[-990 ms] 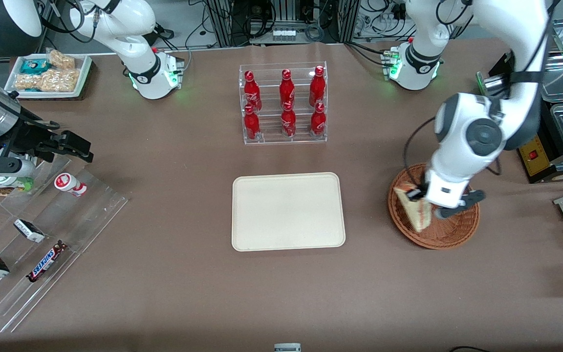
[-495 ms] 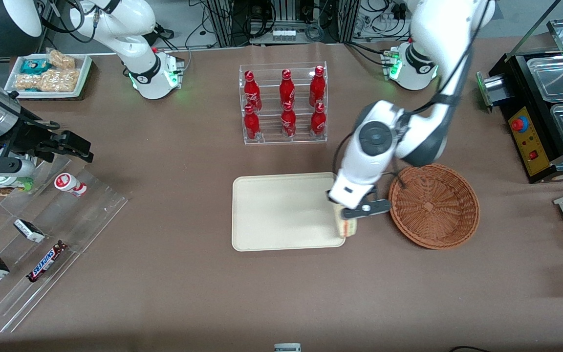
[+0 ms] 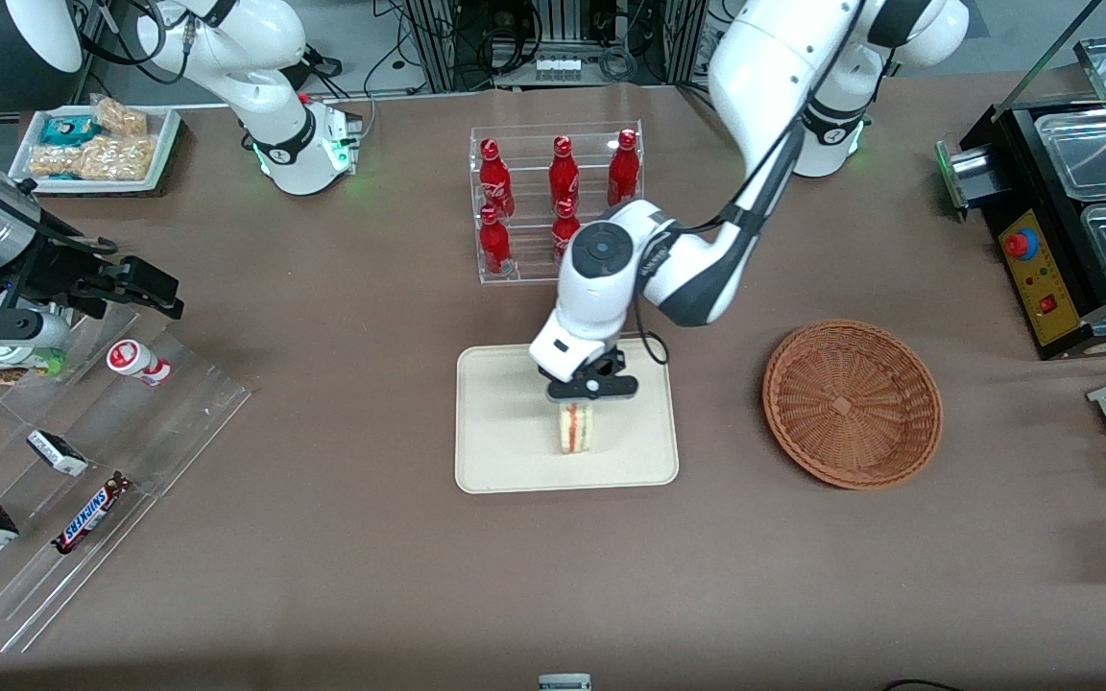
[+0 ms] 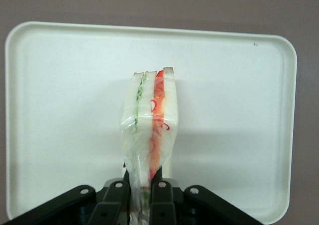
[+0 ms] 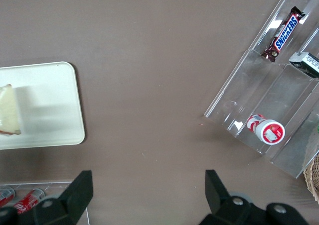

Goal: Place sandwich from basket to tray

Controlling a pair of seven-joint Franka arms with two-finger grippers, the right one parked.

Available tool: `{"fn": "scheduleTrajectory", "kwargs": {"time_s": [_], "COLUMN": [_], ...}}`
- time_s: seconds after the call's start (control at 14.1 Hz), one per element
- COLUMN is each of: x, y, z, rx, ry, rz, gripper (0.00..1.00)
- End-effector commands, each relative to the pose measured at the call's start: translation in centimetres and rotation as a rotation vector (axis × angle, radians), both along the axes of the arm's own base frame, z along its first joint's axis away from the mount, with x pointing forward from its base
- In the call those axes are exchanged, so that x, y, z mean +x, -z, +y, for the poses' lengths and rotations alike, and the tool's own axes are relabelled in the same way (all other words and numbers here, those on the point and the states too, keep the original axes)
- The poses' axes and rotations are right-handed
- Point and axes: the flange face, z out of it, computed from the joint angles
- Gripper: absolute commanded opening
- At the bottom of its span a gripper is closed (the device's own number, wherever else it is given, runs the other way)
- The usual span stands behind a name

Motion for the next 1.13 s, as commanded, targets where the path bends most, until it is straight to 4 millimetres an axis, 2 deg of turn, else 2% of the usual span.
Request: {"fn": "scheduleTrajectory", "kwargs": {"time_s": [0.0, 0.07, 0.14, 0.21, 0.28, 0.35, 0.64, 0.85, 0.99, 1.06], "x": [-0.2, -0.3, -0.4, -0.6, -0.4, -0.2, 0.3, 0.9, 1.9, 2.7], "y": [1.7, 2.3, 2.6, 2.7, 2.2, 1.5, -7.8, -14.4, -17.5, -18.1], "z": [-1.5, -1.6, -1.5, -1.7, -1.7, -1.7, 0.2, 4.2, 8.2, 9.6], "rx": [0.039, 0.041, 0.038, 0.033, 0.023, 0.021, 0.026, 0.059, 0.082, 0.081], "ry": [-0.001, -0.013, -0.023, -0.025, -0.032, -0.030, -0.082, -0.144, -0.198, -0.214], "rz": [-0.063, -0.068, -0.069, -0.064, -0.066, -0.075, -0.075, -0.033, 0.018, 0.019], "gripper": [0.07, 0.10, 0.19, 0.41, 0.99, 1.00, 1.00, 1.00, 1.00, 1.00]}}
